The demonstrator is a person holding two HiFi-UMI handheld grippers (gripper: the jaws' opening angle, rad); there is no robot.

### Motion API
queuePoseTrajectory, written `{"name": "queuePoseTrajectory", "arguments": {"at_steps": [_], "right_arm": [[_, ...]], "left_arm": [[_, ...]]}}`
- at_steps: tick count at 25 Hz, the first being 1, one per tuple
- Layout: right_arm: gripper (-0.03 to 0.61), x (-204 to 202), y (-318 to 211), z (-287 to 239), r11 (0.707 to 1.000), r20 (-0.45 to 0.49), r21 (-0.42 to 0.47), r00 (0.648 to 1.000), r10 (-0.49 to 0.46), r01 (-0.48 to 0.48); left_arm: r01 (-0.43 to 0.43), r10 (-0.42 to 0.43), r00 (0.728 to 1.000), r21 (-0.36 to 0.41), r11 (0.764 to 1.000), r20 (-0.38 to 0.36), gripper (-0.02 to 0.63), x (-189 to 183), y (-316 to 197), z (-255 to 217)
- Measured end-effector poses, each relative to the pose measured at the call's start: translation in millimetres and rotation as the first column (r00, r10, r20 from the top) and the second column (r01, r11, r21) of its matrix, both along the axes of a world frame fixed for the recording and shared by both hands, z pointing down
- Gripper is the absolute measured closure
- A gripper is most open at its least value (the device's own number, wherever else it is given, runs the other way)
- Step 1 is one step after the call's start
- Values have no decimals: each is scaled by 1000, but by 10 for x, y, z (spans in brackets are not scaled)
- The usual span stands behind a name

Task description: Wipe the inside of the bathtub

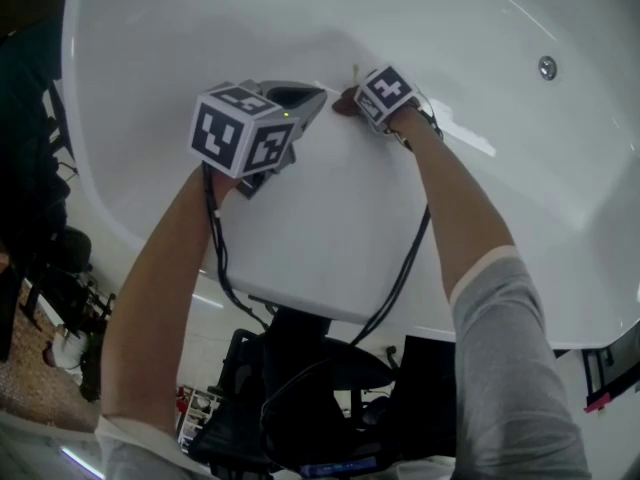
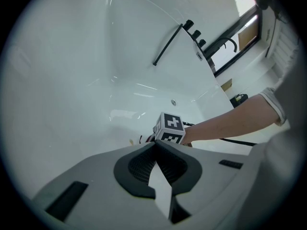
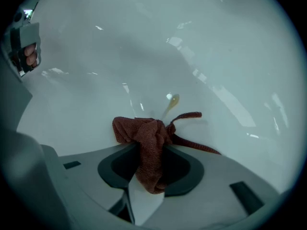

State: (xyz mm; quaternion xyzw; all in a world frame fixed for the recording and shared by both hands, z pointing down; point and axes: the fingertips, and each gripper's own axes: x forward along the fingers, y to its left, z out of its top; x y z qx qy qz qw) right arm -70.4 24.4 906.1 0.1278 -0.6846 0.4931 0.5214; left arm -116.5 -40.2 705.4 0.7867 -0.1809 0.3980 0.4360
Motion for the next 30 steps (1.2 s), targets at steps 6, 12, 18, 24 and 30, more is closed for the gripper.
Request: {"name": "queuePoseTrajectory", "arguments": {"at_steps": [6, 12, 18, 24, 30], "right_arm": [[446, 128, -3, 33, 996, -47, 20, 995, 83, -82], [445, -131, -207, 66, 994, -18, 39, 994, 105, -104], [445, -242, -462, 65, 989, 25, 75, 992, 128, -129], [445, -20, -772, 14, 966, 38, 145, 977, 212, -215], [445, 335, -824, 15, 931, 2, 153, 942, 334, -331]], "left_arm": [[-10, 10, 1000, 6, 1000, -12, 606, 50, -15, -18], [-8, 8, 1000, 2, 1000, -5, 606, 8, -56, 39], [-12, 12, 1000, -4, 1000, 5, 606, -7, -37, 80], [-3, 3, 1000, -3, 1000, -5, 606, -7, -51, 60], [1, -1, 1000, -2, 1000, -15, 606, 7, -62, 24]]}}
